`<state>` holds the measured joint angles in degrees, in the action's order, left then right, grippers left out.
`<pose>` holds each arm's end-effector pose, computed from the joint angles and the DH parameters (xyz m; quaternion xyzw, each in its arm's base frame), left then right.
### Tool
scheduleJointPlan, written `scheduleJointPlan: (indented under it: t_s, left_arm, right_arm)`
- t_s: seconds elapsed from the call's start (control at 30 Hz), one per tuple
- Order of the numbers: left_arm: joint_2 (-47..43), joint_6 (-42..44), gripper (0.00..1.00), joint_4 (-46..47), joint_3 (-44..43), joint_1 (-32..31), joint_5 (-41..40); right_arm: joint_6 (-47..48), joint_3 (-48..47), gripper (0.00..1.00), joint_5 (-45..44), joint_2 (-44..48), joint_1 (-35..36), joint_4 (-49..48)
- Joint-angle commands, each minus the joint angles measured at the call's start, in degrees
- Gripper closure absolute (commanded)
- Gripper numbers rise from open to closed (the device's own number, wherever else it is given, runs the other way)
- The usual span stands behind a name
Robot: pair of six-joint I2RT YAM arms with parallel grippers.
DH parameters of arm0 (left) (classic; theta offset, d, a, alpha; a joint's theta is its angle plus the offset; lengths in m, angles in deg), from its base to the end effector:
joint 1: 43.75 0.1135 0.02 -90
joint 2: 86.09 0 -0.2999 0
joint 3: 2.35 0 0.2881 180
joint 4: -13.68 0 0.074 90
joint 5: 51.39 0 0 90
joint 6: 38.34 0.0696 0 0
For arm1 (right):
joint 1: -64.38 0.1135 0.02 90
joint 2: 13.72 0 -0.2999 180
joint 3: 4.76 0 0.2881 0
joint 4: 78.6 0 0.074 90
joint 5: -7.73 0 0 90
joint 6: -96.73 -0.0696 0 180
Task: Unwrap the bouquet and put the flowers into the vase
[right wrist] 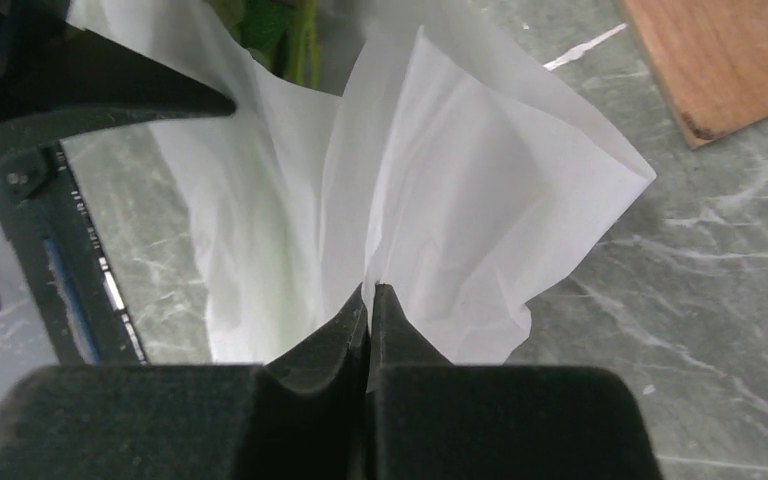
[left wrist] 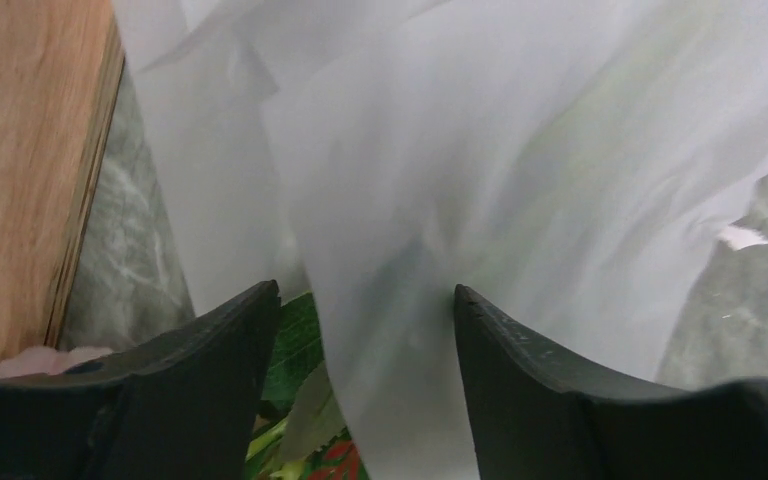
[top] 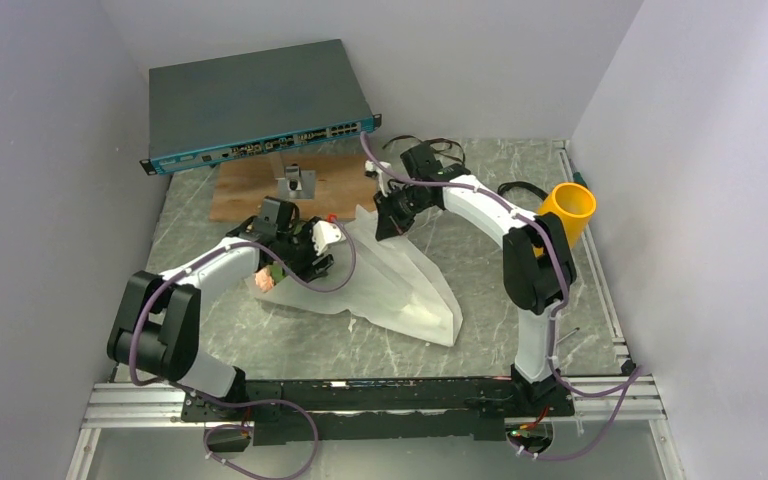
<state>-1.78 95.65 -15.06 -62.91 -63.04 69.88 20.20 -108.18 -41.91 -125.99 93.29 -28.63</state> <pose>0.3045 -0.1448 0.1900 0.5521 0.7309 -0.1831 0.3570 0.4020 0.2735 0.2380 -0.4132 0.8094 0.3632 0.2053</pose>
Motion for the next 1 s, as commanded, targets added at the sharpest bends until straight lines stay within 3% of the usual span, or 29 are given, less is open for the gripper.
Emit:
scheduleJointPlan:
  t_s: [0.0, 0.4, 0.53, 0.6, 0.8, 0.97]
  left_arm:
    - [1.15, 2.85, 0.33, 2.86, 0.19, 2.2, -2.22]
    - [4.62, 3.77, 0.35, 5.12, -2.37, 7.27, -1.85]
    - [1.92, 4.15, 0.18, 3.94, -3.83, 7.11, 4.57]
    - [-0.16, 0.02, 0.11, 3.94, -5.67, 5.22, 6.7]
    - [-1.95, -5.13, 0.12, 11.67, -7.49, 1.66, 5.25]
    - [2.72, 2.52, 0.11, 13.69, -11.6, 1.21, 6.52]
  right_arm:
    - [-1.67, -1.82, 1.0, -4.83, -0.14, -0.17, -7.45]
    - [-5.82, -6.06, 1.0, -13.88, -5.12, -2.84, -17.64]
    - [-5.15, -5.36, 1.0, -14.14, -5.64, -3.1, -18.54]
    - [-5.02, -4.57, 1.0, -12.68, -5.23, -3.32, -18.75]
    - [-4.85, -3.21, 1.0, -11.86, -4.73, -3.91, -18.26]
    - [-4.1, -2.85, 1.0, -10.39, -3.93, -4.13, -18.81]
